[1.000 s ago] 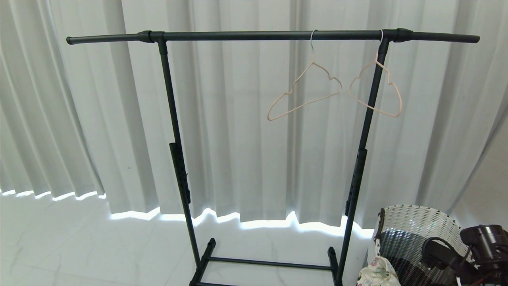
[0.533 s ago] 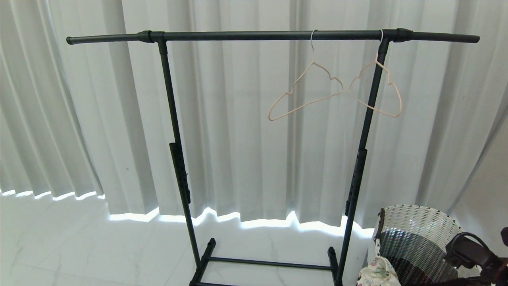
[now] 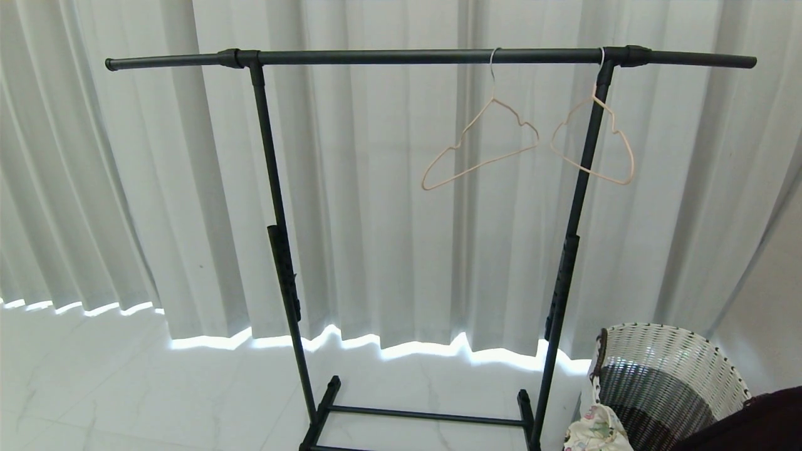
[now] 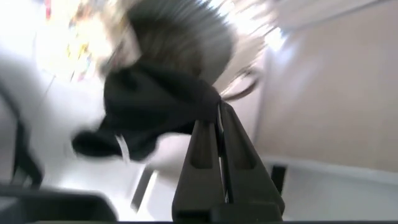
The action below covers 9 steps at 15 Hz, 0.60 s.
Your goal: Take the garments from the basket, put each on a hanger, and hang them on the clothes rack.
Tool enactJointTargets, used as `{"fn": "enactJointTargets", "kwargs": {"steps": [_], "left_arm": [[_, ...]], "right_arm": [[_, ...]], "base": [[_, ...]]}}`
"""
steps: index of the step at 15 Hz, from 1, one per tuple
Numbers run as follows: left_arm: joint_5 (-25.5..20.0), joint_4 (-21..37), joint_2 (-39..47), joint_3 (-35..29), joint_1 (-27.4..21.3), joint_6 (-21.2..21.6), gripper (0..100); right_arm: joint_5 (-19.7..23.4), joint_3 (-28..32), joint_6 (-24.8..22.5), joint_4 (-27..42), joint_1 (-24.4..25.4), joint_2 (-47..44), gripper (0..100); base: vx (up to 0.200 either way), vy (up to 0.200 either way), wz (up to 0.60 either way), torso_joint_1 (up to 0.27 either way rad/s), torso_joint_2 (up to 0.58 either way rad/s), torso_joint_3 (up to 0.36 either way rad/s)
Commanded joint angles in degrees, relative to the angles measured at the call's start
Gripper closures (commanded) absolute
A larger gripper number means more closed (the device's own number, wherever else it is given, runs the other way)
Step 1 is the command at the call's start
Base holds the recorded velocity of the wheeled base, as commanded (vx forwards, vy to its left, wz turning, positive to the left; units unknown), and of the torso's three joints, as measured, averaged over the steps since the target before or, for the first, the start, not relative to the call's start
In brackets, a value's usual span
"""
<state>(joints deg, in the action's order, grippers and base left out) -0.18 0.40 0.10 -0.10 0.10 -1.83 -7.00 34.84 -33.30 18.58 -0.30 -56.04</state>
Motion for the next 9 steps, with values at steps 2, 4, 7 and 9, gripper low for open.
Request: {"fn": "enactJointTargets", "kwargs": {"steps": [2, 4, 7, 9], "left_arm": [[0.0, 0.0, 0.1, 0.0, 0.0, 0.1, 0], [0.0, -0.1, 0.0, 0.0, 0.0, 0.1, 0], [0.0, 0.0, 0.0, 0.0, 0.0, 0.1, 0], [0.0, 0.0, 0.0, 0.0, 0.0, -0.1, 0]], "right_arm": [[-0.1, 2.9, -0.2, 0.2, 0.0, 5.5, 100], [0.0, 4.3, -0.2, 0.1, 0.1, 5.9, 100], [0.9, 6.6, -0.2, 0.1, 1.0, 5.9, 100], [1.6, 7.2, -0.2, 0.1, 2.6, 5.7, 100]], "base": [[-0.2, 0.0, 0.0, 0.005, 0.0, 0.002], [-0.2, 0.0, 0.0, 0.007, 0.0, -0.002], [-0.2, 0.0, 0.0, -0.001, 0.0, 0.007], [-0.2, 0.0, 0.0, 0.002, 0.0, 0.0]]}}
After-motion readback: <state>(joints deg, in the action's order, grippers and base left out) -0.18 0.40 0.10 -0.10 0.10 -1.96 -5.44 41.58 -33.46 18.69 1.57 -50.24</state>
